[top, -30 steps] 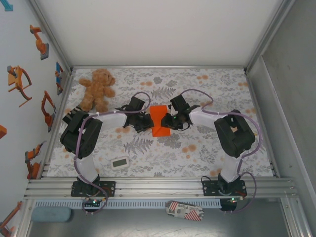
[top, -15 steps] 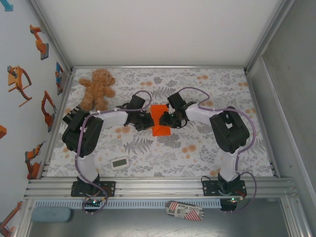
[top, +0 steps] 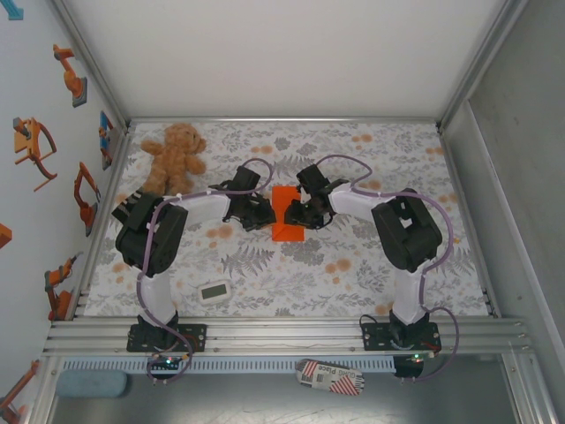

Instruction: Fold a paper plane with a square sheet of paper (pick it up from the middle)

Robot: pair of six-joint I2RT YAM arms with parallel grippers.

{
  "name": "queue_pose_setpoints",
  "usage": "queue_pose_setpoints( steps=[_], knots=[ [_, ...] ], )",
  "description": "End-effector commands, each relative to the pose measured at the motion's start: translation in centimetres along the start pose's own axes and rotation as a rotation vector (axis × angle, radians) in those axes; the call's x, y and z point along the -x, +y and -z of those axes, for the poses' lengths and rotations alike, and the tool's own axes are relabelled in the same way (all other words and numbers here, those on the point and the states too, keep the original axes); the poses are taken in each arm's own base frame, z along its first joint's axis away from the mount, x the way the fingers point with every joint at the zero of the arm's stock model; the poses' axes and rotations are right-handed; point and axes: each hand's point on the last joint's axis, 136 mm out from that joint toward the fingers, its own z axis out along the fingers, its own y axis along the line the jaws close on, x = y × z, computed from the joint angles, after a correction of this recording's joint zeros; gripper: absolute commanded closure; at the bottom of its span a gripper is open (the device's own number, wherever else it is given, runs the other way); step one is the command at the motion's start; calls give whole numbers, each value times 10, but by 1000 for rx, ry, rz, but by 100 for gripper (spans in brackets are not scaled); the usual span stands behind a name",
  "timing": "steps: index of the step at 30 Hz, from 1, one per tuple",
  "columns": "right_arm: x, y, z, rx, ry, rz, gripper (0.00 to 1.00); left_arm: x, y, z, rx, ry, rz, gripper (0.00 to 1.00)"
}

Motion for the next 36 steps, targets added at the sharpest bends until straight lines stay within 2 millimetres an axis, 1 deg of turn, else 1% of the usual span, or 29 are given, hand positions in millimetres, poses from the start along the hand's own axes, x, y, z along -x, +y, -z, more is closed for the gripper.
queue_pose_setpoints(
  steps=[1, 17, 24, 29, 32, 33, 36],
  knots=[
    [-17, -34, -15, -136, 63, -18, 62, 4, 3, -1, 15, 11, -18, 88],
    [-19, -37, -17, -152, 69, -23, 62, 4, 7, -7, 20, 21, -13, 88],
    [-20, -40, -18, -163, 76, -26, 63, 1, 11, -11, 28, 38, -10, 87],
    [-20, -39, -18, -158, 75, -26, 63, -1, 15, -12, 40, 45, -5, 86],
    [-16, -31, -12, -133, 59, -19, 63, -2, 19, -11, 57, 45, -4, 86],
    [-13, -25, -8, -115, 46, -11, 63, -2, 20, -10, 63, 46, -4, 86],
    [3, 0, 14, -38, -31, 22, 63, -4, 24, -12, 79, 54, 2, 86]
  ],
)
